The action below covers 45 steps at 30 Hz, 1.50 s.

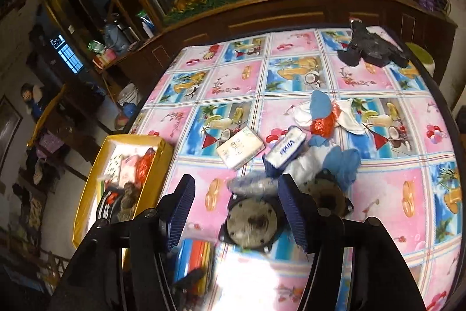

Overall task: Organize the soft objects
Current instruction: 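Grasp the white Vinda tissue pack with the right tool, then carry the sponge bag and Vinda pack into the yellow-rimmed box and open both tools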

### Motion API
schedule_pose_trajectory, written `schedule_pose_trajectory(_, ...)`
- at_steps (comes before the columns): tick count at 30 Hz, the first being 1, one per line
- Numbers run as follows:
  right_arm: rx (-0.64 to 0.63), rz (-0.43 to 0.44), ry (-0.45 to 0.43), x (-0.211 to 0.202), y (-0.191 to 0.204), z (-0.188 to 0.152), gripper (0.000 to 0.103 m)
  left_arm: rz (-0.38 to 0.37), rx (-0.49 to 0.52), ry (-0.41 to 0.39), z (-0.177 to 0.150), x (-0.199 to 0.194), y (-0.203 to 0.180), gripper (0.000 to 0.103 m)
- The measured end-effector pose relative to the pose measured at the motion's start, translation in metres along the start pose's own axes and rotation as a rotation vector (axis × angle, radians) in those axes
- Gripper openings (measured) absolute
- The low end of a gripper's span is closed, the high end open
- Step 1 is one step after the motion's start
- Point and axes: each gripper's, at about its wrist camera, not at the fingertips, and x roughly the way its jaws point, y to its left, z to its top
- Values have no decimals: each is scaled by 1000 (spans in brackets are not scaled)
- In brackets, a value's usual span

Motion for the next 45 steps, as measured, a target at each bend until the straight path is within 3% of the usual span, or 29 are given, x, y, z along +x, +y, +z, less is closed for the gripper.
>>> schedule_pose_trajectory(3,-46,-148,37,23,10,22,59,-1,1,1,0,0,0,42)
schedule_pose_trajectory(8,56,-259,150,71,-8,42,59,-8,-4,3,0,1,2,42)
schedule_pose_trajectory(9,65,-246,164,82,-9,44,58,-10,-5,3,1,1,2,42)
schedule_pose_trajectory(11,76,-210,173,97,-12,49,31,-15,-8,3,1,1,3,42)
schedule_pose_trajectory(13,89,-172,141,92,-15,48,24,-19,-10,3,1,1,3,41)
schedule_pose_trajectory(22,-10,-60,-80,-15,5,18,23,-18,-52,-71,0,-21,6,40)
schedule_pose_trajectory(28,-96,51,-109,-57,29,-33,24,-58,-90,-158,2,-87,14,41)
schedule_pose_trajectory(32,-134,146,-87,-65,39,-57,24,42,-86,-237,13,-140,40,41)
schedule_pose_trajectory(36,-176,248,-28,-53,59,-69,24,238,-87,-242,32,-168,86,41)
schedule_pose_trajectory(39,-210,302,27,-21,84,-74,24,357,-94,-215,46,-165,123,41)
schedule_pose_trajectory(45,-213,393,168,43,132,-76,22,453,-145,-135,72,-131,181,41)
